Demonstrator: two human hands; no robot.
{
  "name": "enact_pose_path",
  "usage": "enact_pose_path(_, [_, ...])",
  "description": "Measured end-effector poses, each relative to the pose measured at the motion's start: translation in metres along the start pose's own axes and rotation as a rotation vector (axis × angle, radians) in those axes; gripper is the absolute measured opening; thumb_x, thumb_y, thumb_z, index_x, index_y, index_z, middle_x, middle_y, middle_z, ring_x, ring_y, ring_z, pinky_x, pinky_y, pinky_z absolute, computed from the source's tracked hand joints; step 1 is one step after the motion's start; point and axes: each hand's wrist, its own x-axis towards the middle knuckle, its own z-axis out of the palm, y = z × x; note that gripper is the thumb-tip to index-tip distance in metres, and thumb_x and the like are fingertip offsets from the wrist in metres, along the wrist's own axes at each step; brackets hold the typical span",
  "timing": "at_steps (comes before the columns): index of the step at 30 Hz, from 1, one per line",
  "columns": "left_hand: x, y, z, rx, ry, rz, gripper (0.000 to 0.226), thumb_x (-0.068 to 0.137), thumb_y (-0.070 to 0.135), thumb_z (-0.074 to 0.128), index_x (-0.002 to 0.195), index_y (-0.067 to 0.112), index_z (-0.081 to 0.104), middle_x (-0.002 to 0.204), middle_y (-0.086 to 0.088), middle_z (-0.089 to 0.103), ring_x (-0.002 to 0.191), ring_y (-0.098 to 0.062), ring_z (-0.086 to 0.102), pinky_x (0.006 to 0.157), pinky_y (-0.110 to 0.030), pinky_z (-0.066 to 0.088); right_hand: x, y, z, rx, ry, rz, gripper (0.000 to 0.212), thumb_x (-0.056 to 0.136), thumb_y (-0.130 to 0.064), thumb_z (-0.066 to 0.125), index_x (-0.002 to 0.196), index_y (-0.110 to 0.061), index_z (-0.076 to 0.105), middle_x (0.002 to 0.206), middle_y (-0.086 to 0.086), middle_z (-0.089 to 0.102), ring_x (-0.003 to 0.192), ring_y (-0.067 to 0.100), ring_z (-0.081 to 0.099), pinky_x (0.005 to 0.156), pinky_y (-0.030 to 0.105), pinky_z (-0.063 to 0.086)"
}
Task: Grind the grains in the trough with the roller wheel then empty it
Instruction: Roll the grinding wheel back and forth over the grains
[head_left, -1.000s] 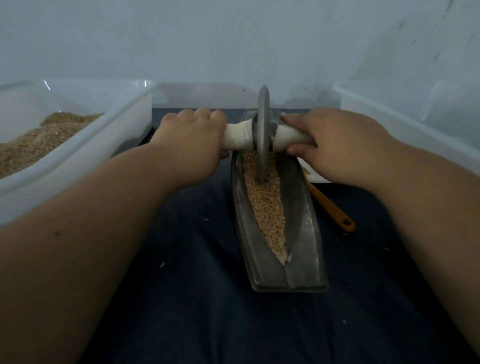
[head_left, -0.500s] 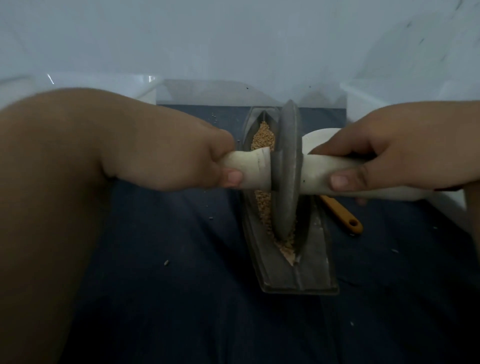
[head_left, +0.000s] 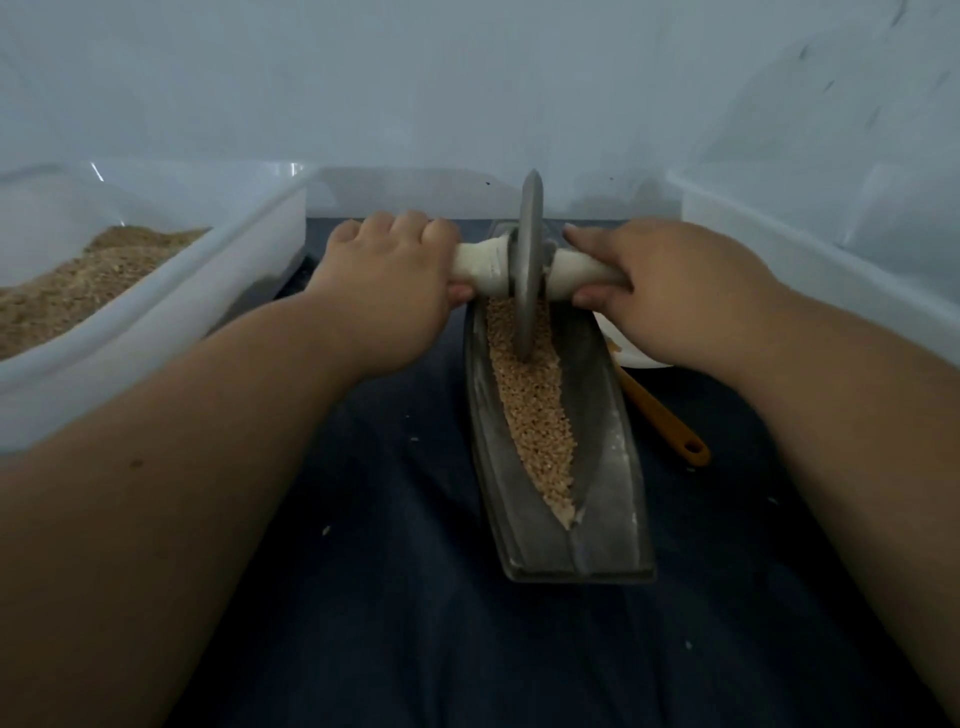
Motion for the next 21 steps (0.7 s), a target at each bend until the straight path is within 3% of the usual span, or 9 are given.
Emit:
enact_pose_path(4, [-0.003, -0.009, -0.015, -0.113, -0.147, 0.062, 0.051, 0.088, 0.055, 0.039, 0.119, 0.015, 0.046, 0.113, -0.009, 0.055, 0.099, -0.031, 0.054, 0.084, -0.044, 0.044, -0.007, -0.005, -0.013, 0.001, -0.071, -0.053, 0.058, 0.088, -0.054, 0.054, 0.143, -0.043, 0.039, 0.124, -0.004, 0.059, 0.112, 0.020, 0.055, 0.081, 0.034, 0.040])
enact_pose_path(6, [-0.006, -0.012, -0.031, -0.216, -0.307, 0.092, 0.046, 0.084, 0.058, 0.040, 0.109, 0.021, 0.047, 0.100, -0.001, 0.056, 0.086, -0.020, 0.055, 0.076, -0.040, 0.044, -0.012, -0.009, -0.029, 0.028, -0.201, -0.072, 0.056, 0.083, -0.062, 0.048, 0.137, -0.047, 0.045, 0.113, -0.013, 0.062, 0.098, 0.009, 0.056, 0.075, 0.030, 0.040])
enact_pose_path(9, [-0.014, -0.012, -0.056, -0.299, -0.525, 0.130, 0.043, 0.079, 0.065, 0.039, 0.097, 0.028, 0.050, 0.085, 0.007, 0.055, 0.075, -0.009, 0.053, 0.068, -0.033, 0.041, -0.023, -0.017, -0.060, 0.071, -0.445, -0.103, 0.072, 0.062, -0.083, 0.032, 0.124, -0.051, 0.050, 0.083, -0.020, 0.065, 0.076, -0.001, 0.058, 0.064, 0.019, 0.039])
enact_pose_path(12, [-0.024, -0.014, -0.072, -0.310, -0.580, 0.164, 0.050, 0.077, 0.076, 0.033, 0.083, 0.030, 0.050, 0.079, 0.011, 0.057, 0.070, -0.006, 0.053, 0.062, -0.029, 0.037, -0.036, -0.023, -0.081, 0.145, -0.576, -0.162, 0.069, 0.054, -0.082, 0.028, 0.114, -0.057, 0.051, 0.069, -0.025, 0.066, 0.070, -0.008, 0.060, 0.060, 0.021, 0.039])
enact_pose_path(16, [-0.027, -0.014, -0.081, -0.306, -0.632, 0.172, 0.067, 0.056, 0.085, 0.022, 0.084, 0.032, 0.051, 0.088, 0.031, 0.051, 0.076, 0.003, 0.051, 0.062, -0.027, 0.036, -0.040, -0.025, -0.085, 0.201, -0.617, -0.180, 0.066, 0.052, -0.080, 0.033, 0.113, -0.061, 0.049, 0.072, -0.027, 0.066, 0.075, -0.009, 0.060, 0.063, 0.022, 0.039])
enact_pose_path(18, [-0.025, -0.011, -0.079, -0.306, -0.628, 0.168, 0.064, 0.051, 0.081, 0.023, 0.081, 0.032, 0.050, 0.084, 0.025, 0.055, 0.073, 0.002, 0.052, 0.059, -0.026, 0.032, -0.036, -0.023, -0.077, 0.167, -0.603, -0.155, 0.061, 0.057, -0.079, 0.038, 0.115, -0.061, 0.047, 0.072, -0.025, 0.066, 0.073, -0.010, 0.058, 0.062, 0.023, 0.038])
enact_pose_path(21, [-0.014, -0.012, -0.059, -0.313, -0.518, 0.119, 0.054, 0.069, 0.077, 0.028, 0.086, 0.030, 0.050, 0.077, 0.006, 0.056, 0.070, -0.006, 0.052, 0.062, -0.030, 0.034, -0.023, -0.014, -0.052, 0.080, -0.422, -0.120, 0.053, 0.078, -0.062, 0.047, 0.131, -0.054, 0.045, 0.087, -0.020, 0.067, 0.081, -0.009, 0.055, 0.064, 0.023, 0.035])
